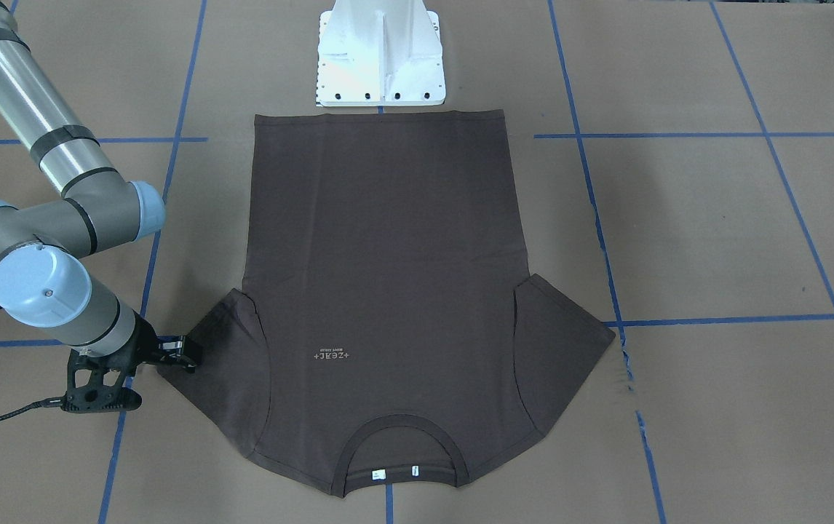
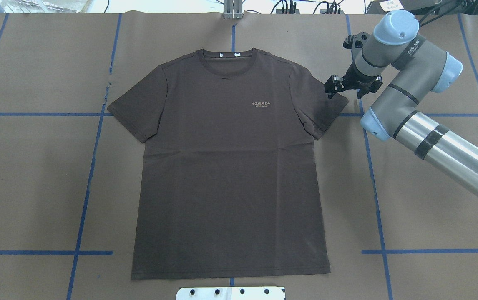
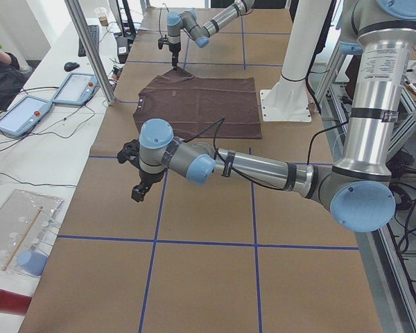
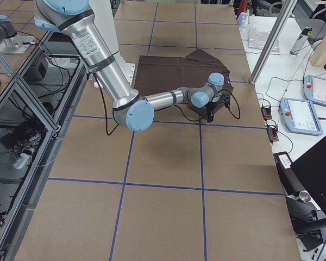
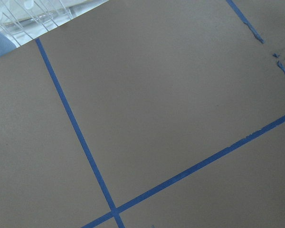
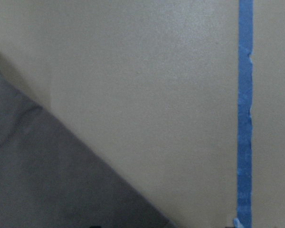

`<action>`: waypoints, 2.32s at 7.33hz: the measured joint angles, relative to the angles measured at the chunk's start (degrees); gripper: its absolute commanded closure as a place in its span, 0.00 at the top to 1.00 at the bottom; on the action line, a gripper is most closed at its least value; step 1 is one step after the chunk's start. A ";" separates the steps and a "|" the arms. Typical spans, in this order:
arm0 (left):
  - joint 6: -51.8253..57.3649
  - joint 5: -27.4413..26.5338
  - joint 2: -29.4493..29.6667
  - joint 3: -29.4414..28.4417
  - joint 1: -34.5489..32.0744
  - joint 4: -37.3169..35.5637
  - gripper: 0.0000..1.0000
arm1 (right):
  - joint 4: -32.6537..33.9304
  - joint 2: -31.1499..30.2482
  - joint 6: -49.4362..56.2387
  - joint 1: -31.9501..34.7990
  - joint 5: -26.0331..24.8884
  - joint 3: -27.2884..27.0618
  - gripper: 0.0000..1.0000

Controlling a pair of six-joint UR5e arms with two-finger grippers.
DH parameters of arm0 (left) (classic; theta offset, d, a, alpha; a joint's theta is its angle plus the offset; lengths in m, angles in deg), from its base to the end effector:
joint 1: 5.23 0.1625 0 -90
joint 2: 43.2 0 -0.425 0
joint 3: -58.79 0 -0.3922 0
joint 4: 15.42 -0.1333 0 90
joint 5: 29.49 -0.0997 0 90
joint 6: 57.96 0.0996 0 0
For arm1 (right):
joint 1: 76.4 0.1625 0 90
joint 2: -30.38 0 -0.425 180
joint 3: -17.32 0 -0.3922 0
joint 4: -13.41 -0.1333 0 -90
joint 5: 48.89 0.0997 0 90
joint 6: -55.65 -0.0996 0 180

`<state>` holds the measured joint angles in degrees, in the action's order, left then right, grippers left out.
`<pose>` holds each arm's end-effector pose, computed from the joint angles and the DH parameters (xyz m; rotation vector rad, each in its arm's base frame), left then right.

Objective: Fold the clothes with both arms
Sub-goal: 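Grasp the sleeve nearest the right gripper and lift it, then fold the sleeve inward across the shirt body with the right gripper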

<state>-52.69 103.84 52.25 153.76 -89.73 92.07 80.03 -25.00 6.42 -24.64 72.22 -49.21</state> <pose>-0.0121 -0.5518 0.5320 0.4640 0.7451 0.3599 -0.4041 -0.6450 0.4501 0.0607 -0.7856 0.0182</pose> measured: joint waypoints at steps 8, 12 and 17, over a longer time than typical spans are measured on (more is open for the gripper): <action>0.00 -0.08 0.07 -0.35 -0.01 -0.09 1.00 | -4.57 -0.04 0.66 -0.29 0.14 -0.54 0.00; 0.00 -0.07 0.04 -0.49 -0.04 -0.16 1.00 | -6.67 1.84 0.01 -0.56 0.02 -2.90 0.00; 0.00 -0.12 0.00 -0.61 -0.05 -0.16 1.00 | -6.62 9.58 -5.36 -11.35 -14.62 -5.97 0.99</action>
<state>-52.69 103.72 52.25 153.15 -89.78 91.91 73.41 -15.42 1.06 -36.00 57.60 -55.17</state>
